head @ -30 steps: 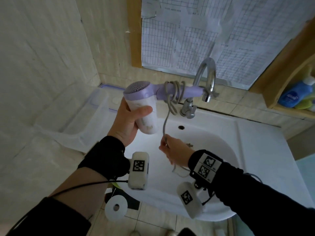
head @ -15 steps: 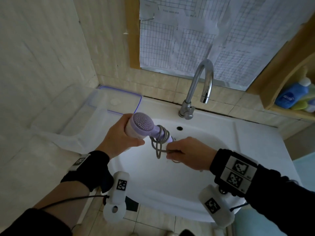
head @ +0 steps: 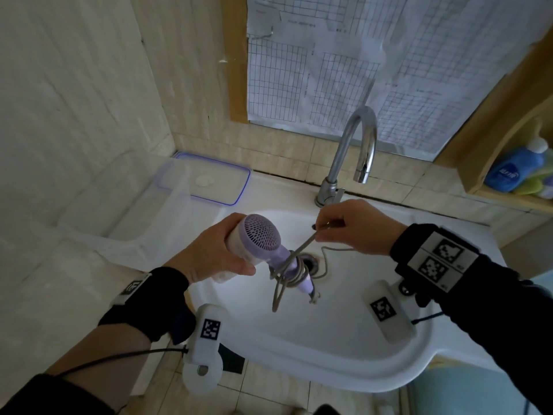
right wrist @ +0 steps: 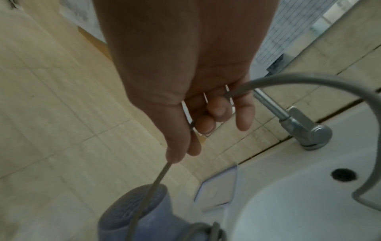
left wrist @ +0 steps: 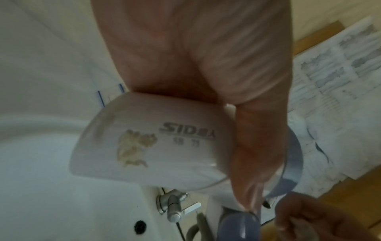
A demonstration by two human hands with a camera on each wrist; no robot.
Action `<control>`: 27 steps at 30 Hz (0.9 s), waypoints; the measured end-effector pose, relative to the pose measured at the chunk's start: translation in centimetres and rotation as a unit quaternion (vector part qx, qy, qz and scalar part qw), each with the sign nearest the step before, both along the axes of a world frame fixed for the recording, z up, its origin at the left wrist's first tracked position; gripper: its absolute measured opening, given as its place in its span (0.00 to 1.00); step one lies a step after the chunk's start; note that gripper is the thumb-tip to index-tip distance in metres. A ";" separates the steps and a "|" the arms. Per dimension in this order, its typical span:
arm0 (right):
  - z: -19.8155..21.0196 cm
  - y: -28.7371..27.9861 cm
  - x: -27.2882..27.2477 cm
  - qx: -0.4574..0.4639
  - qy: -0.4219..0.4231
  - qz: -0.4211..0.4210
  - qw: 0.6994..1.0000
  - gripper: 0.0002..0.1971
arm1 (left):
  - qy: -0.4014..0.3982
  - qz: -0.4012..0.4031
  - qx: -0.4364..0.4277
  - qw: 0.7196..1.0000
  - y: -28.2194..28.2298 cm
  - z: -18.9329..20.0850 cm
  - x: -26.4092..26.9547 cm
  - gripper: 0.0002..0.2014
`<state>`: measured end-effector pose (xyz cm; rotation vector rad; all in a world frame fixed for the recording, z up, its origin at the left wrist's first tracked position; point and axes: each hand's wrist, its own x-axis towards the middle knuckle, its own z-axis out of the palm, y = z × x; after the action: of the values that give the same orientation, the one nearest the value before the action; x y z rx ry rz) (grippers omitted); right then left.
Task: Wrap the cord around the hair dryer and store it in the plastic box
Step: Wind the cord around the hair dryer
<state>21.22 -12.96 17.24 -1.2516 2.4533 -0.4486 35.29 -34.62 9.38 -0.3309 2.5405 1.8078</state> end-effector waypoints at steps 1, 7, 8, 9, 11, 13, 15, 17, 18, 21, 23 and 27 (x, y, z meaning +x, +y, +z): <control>-0.1 0.1 -0.4 -0.007 0.000 -0.012 1.000 0.08 | -0.002 -0.009 0.016 1.000 -0.1 0.2 0.0 0.36; -0.6 0.6 -2.4 -0.067 -0.056 -0.089 0.992 0.07 | 0.003 -0.033 0.113 0.993 -0.4 1.2 -0.4 0.37; -0.7 0.7 -2.7 -0.066 -0.061 -0.090 0.992 0.07 | 0.008 -0.033 0.133 0.991 -0.5 1.3 -0.5 0.38; -0.8 0.8 -2.9 -0.066 -0.063 -0.090 0.992 0.08 | 0.012 -0.033 0.151 0.988 -0.5 1.4 -0.6 0.38; -1.0 0.9 -3.3 -0.077 -0.072 -0.100 0.989 0.09 | 0.017 -0.038 0.182 0.982 -0.7 1.6 -0.8 0.39; -1.1 1.1 -3.7 -0.091 -0.079 -0.116 0.986 0.10 | 0.021 -0.047 0.205 0.977 -0.8 1.7 -0.9 0.40; -1.2 1.2 -4.0 -0.091 -0.081 -0.126 0.985 0.11 | 0.031 -0.049 0.225 0.973 -0.7 1.9 -1.1 0.40; -1.4 1.3 -4.0 -0.091 -0.092 -0.131 0.983 0.11 | 0.042 -0.049 0.245 0.967 -0.7 2.2 -1.3 0.38; -1.6 1.2 -4.0 -0.091 -0.097 -0.135 0.982 0.11 | 0.046 -0.051 0.257 0.964 -0.7 2.3 -1.4 0.36; -1.9 1.2 -4.0 -0.104 -0.126 -0.149 0.975 0.10 | 0.063 -0.056 0.288 0.954 -0.8 2.5 -1.7 0.34; -2.1 1.3 -3.6 -0.117 -0.158 -0.149 0.969 0.10 | 0.071 -0.059 0.311 0.946 -0.7 2.7 -1.9 0.37; -2.5 0.8 -2.8 -0.113 -0.172 -0.158 0.966 0.11 | 0.106 -0.050 0.372 0.921 -0.5 2.9 -2.2 0.29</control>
<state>18.38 -12.12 14.76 -0.7708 2.3442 -0.9675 33.10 -35.15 12.25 0.0179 1.7024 2.6754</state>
